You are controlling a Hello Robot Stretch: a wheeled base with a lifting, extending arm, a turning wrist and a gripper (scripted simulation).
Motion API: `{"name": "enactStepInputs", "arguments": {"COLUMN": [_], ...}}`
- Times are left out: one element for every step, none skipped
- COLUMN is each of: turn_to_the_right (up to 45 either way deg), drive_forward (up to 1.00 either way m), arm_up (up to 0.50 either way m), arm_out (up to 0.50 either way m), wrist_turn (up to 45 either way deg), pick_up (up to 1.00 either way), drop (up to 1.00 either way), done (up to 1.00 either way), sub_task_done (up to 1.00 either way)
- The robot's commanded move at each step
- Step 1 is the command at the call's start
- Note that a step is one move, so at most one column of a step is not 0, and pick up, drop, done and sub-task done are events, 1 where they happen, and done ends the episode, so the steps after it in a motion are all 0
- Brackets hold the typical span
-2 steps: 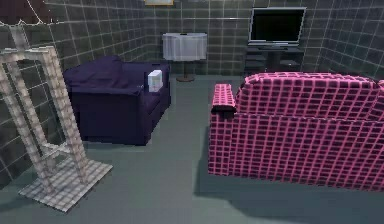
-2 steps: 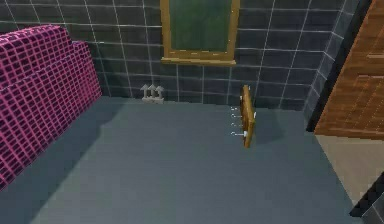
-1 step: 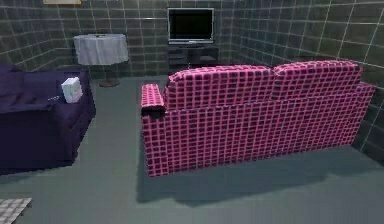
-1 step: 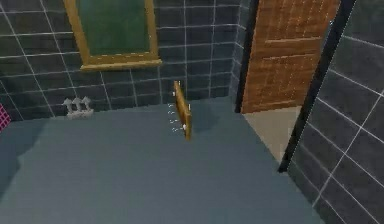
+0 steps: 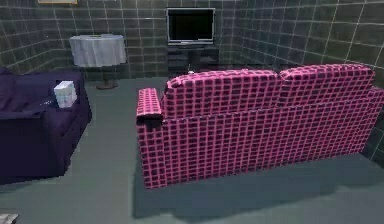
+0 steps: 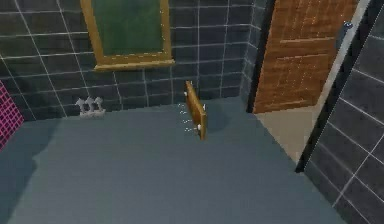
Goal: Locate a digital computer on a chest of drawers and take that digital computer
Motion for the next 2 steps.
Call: {"name": "enactStepInputs", "arguments": {"turn_to_the_right": [-45.0, -45.0], "drive_forward": [0.0, 0.0], "arm_up": [0.0, 0.0], "arm_out": [0.0, 0.0], "wrist_turn": [0.0, 0.0], "pick_up": [0.0, 0.0], "drop": [0.0, 0.0], "done": [0.0, 0.0], "sub_task_done": [0.0, 0.0]}}
